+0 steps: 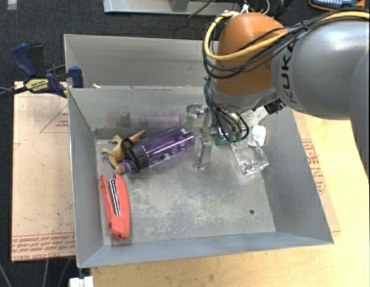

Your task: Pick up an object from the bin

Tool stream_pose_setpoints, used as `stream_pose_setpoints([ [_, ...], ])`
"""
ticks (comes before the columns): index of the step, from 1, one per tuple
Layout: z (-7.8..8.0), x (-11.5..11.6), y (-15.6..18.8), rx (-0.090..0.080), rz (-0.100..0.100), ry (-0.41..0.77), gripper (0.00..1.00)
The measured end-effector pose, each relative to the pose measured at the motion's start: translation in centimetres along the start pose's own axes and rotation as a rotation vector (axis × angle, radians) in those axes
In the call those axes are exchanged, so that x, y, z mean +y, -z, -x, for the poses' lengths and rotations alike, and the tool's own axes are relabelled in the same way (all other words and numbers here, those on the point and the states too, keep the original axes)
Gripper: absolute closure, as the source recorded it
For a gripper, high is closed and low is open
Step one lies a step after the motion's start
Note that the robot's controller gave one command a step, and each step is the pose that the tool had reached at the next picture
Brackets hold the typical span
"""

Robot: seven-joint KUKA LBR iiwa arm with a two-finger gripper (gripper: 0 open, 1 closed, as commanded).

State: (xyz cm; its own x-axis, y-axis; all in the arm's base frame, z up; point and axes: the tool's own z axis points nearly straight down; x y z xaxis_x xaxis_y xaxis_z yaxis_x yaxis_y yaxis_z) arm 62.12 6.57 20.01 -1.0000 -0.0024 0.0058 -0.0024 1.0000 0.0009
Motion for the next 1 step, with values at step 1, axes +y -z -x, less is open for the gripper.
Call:
stream_pose_setpoints([
  [1, 0.10, -0.02, 0.50, -0.007, 0.000, -0.001, 0.00],
])
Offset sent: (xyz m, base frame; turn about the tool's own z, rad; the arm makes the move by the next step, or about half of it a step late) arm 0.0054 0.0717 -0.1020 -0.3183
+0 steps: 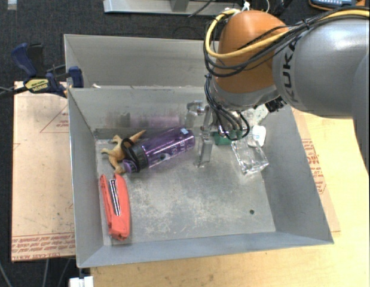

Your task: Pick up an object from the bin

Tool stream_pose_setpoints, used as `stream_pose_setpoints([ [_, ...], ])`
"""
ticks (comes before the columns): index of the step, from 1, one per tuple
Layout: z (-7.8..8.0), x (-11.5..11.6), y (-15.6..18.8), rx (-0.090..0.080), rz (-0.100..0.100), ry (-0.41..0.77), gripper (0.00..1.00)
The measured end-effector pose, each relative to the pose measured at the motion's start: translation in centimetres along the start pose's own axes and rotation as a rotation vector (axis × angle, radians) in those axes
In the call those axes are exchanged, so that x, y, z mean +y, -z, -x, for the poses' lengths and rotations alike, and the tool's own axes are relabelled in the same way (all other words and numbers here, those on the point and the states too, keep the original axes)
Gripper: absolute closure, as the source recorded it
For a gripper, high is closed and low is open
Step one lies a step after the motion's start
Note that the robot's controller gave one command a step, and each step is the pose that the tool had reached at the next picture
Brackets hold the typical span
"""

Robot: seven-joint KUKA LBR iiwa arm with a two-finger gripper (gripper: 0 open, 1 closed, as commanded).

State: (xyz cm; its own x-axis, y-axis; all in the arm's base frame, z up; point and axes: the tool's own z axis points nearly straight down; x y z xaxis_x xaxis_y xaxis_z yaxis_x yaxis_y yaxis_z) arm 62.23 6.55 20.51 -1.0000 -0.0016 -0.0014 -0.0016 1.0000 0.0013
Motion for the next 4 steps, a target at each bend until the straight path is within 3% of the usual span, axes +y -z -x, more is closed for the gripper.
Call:
stream_pose_setpoints([
  [1, 0.3, 1.5, -2.2, -0.006, -0.001, 0.072, 0.00],
  [2, 1.8, 4.9, -7.1, -0.009, 0.001, 0.141, 0.00],
  [3, 1.5, 6.4, -10.8, -0.002, 0.001, 0.295, 0.00],
  [4, 1.6, 5.2, -10.1, -0.011, 0.001, 0.368, 1.00],
])
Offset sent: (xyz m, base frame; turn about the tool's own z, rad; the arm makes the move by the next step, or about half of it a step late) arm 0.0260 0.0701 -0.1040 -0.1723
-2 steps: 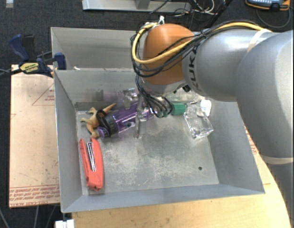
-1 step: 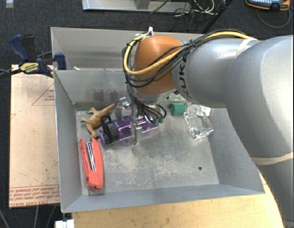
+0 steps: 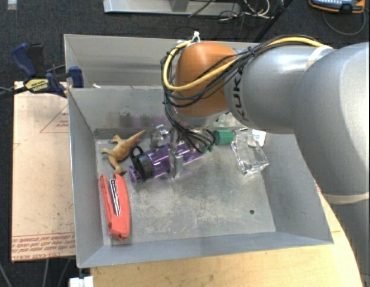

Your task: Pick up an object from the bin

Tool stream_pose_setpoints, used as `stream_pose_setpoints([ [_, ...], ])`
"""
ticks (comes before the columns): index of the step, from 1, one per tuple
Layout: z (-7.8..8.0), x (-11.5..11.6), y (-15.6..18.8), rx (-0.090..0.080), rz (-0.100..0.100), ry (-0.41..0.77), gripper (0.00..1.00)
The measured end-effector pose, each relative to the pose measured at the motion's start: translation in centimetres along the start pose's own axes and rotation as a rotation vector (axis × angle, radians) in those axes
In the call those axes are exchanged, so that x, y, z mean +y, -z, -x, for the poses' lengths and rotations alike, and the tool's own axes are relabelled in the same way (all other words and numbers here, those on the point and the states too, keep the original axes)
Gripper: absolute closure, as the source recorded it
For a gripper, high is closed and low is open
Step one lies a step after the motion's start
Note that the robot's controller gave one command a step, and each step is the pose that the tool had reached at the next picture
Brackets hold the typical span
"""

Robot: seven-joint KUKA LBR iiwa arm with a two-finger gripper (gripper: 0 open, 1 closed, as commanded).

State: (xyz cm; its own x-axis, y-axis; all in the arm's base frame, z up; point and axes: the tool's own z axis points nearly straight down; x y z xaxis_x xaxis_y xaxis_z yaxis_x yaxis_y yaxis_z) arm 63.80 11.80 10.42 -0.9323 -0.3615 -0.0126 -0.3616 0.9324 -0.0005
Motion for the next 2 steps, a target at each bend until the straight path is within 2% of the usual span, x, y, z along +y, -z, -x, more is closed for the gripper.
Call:
stream_pose_setpoints([
  [1, 0.0, 0.0, 0.0, 0.000, 0.000, 0.000, 1.00],
  [2, -1.1, -1.1, 14.1, -0.004, 0.000, -0.016, 1.00],
])
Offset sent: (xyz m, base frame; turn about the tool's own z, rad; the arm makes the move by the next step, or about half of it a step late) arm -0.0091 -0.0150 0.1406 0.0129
